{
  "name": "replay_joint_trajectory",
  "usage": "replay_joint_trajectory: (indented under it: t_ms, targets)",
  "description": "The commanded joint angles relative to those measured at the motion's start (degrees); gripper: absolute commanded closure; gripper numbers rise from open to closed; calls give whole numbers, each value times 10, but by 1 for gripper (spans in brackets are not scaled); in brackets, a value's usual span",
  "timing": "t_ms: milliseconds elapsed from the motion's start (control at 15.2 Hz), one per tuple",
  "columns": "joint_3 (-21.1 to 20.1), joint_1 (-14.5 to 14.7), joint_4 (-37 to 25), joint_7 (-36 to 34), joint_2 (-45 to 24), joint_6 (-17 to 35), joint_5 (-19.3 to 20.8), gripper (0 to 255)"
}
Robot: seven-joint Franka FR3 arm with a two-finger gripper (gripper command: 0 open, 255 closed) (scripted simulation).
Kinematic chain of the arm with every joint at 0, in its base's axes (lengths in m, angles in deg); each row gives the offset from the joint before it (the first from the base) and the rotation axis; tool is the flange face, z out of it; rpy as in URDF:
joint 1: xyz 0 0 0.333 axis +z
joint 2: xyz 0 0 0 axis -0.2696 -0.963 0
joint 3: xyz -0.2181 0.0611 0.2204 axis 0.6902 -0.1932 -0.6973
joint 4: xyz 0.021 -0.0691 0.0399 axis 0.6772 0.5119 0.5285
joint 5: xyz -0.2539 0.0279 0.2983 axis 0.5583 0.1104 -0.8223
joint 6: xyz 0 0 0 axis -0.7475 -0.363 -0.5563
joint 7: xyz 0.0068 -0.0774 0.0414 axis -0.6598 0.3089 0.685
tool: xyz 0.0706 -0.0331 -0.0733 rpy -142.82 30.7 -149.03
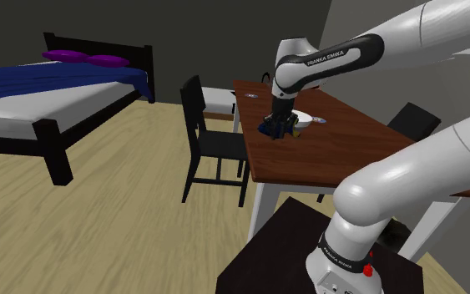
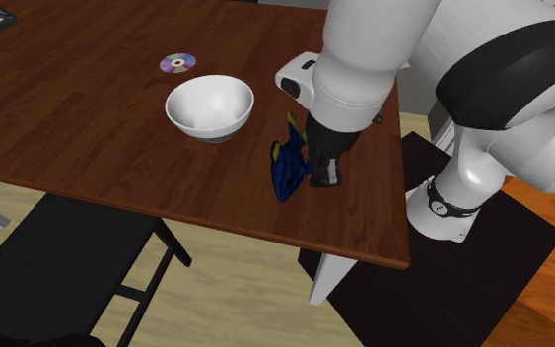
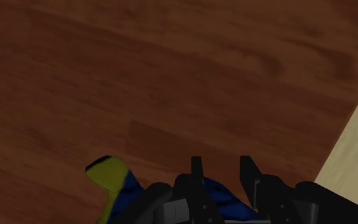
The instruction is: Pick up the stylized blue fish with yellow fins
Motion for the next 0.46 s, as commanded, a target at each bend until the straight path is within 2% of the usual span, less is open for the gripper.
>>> replay_joint_trajectory:
  t_ms: [0,396]
  targets:
    - [-1,1,-14,2,2,-16,-2,255]
    - [-3,2,-41,7,9,-50,-5,255]
